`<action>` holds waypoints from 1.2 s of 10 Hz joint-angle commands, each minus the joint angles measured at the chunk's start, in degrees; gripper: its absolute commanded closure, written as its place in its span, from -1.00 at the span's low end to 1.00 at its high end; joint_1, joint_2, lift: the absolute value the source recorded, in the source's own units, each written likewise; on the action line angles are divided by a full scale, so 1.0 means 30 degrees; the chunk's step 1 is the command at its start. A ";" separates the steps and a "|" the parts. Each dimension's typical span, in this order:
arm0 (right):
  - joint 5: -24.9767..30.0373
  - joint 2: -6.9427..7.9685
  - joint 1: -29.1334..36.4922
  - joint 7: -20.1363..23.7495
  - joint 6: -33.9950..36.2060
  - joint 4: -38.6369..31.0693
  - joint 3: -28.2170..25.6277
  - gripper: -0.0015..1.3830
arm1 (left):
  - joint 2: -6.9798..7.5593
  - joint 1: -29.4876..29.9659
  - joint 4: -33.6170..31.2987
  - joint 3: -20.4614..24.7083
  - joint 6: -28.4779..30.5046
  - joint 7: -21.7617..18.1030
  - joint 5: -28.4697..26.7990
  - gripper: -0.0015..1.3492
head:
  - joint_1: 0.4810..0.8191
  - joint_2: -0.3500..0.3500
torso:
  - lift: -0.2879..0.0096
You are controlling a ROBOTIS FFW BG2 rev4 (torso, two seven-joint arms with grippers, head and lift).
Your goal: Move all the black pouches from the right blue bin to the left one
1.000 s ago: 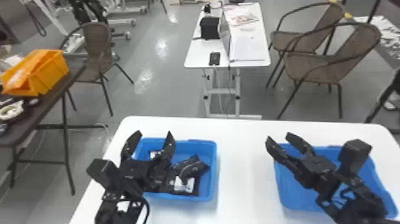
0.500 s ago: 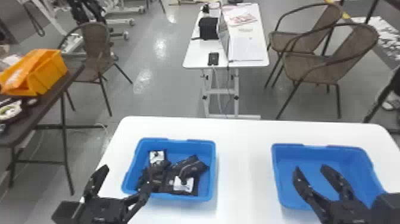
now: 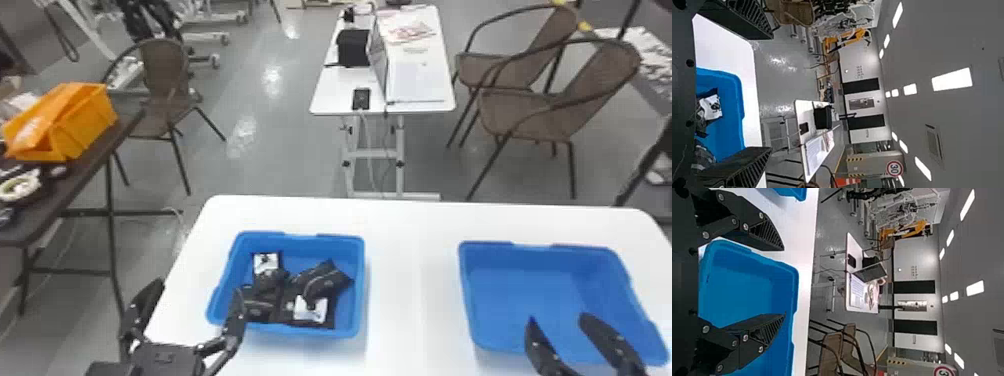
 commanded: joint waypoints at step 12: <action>0.0216 0.0053 -0.0190 0.0496 -0.0565 0.0639 -0.0465 -0.32 | 0.0469 0.0160 -0.0084 -0.2335 0.0212 0.3590 0.0963 -1.00 | 0.27 0.26 | 0.93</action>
